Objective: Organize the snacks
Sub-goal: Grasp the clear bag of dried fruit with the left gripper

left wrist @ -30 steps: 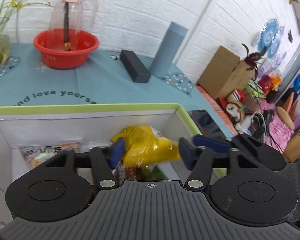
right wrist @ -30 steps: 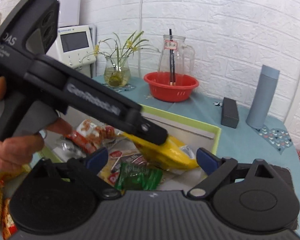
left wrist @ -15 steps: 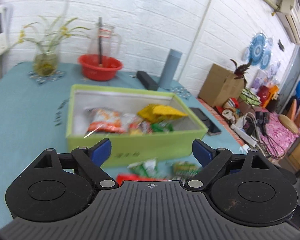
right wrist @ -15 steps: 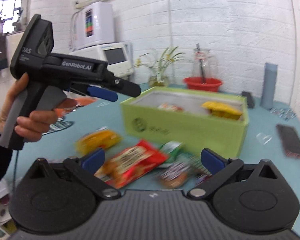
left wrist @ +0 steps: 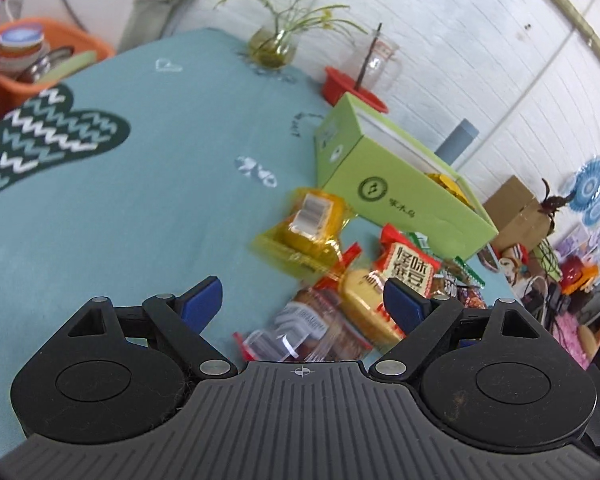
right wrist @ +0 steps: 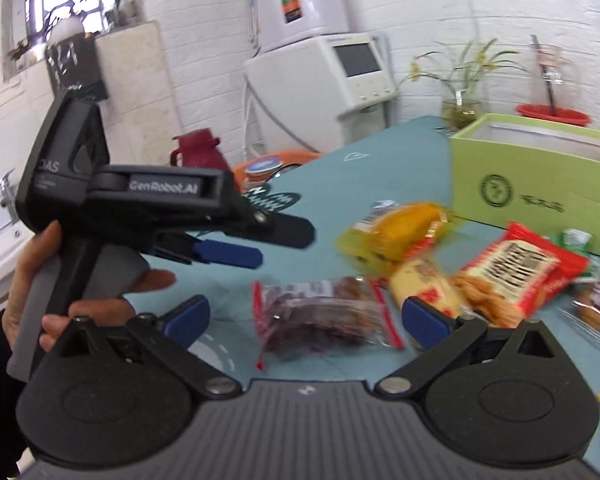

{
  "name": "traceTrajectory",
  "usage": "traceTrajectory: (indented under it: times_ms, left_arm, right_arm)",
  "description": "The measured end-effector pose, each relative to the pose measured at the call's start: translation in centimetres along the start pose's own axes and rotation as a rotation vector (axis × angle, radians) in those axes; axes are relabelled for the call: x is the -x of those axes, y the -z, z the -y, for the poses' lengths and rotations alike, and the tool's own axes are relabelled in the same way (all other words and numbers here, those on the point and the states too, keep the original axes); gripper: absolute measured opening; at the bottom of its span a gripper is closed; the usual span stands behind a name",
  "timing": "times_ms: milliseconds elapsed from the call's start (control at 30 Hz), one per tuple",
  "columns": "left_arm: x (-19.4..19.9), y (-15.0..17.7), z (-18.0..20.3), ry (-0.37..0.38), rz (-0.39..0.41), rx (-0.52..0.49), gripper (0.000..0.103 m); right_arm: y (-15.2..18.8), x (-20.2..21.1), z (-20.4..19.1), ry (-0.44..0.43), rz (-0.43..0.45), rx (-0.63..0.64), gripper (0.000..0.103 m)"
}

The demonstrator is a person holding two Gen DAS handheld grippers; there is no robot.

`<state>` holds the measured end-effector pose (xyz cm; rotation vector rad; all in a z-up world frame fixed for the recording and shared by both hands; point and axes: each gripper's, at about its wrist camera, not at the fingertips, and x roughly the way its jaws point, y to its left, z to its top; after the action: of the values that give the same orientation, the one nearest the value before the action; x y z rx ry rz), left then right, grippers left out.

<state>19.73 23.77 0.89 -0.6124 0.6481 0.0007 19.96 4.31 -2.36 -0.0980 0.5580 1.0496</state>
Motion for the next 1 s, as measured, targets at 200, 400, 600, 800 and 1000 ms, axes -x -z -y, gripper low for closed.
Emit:
traceTrajectory:
  times_ms: [200, 400, 600, 800, 1000]
  left_arm:
    - [-0.4, -0.1, -0.9, 0.046, -0.037, -0.029, 0.07]
    - [-1.6, 0.1, -0.1, 0.129, -0.11, -0.082, 0.07]
    - [-0.4, 2.2, 0.9, 0.165, -0.133, -0.103, 0.072]
    - [0.0, 1.7, 0.7, 0.103, -0.094, -0.107, 0.073]
    - [-1.4, 2.4, 0.7, 0.053, -0.134, -0.132, 0.068]
  right_arm:
    - [1.2, -1.4, -1.3, -0.026, -0.105, -0.098, 0.101]
    - [0.7, -3.7, -1.0, 0.02, -0.13, -0.079, 0.101]
    - [0.3, -3.8, -1.4, 0.014, -0.137, -0.021, 0.101]
    - [0.8, -2.9, -1.8, 0.019, -0.097, -0.044, 0.101]
    - [1.5, -3.7, -2.5, 0.047, -0.091, -0.01, 0.102]
